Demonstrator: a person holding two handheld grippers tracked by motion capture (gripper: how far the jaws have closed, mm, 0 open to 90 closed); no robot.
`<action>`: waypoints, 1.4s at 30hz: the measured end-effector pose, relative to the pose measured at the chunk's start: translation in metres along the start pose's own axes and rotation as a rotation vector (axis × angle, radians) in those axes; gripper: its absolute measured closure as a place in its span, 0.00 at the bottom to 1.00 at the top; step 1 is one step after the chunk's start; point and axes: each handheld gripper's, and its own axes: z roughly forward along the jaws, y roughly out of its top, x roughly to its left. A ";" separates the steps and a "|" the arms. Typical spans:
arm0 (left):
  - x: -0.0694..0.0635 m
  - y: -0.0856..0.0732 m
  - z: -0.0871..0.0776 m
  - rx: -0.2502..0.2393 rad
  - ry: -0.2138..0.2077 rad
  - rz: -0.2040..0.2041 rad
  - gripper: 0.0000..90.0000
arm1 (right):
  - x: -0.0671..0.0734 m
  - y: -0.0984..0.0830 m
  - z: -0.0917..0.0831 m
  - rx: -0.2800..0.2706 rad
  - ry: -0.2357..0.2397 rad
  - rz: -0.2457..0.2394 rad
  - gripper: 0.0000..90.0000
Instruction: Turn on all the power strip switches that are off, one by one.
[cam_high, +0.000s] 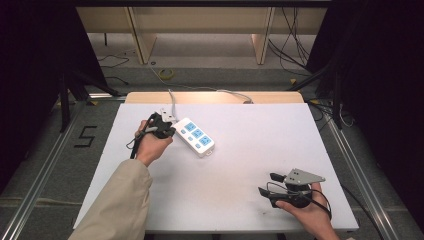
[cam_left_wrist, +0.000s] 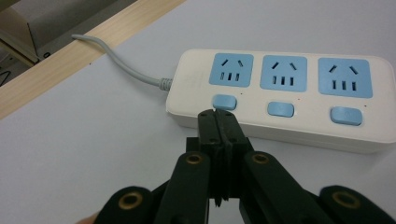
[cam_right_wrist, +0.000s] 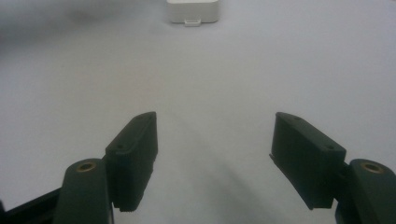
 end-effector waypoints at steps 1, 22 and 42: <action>0.000 0.000 0.001 0.005 -0.001 0.000 1.00 | 0.000 0.000 0.000 0.000 -0.001 0.001 0.36; -0.003 0.012 0.015 0.026 -0.011 0.022 1.00 | 0.000 0.000 0.000 -0.001 0.001 0.000 0.36; -0.002 0.018 0.029 0.029 -0.016 0.029 1.00 | 0.000 0.000 0.000 -0.001 0.001 0.003 0.36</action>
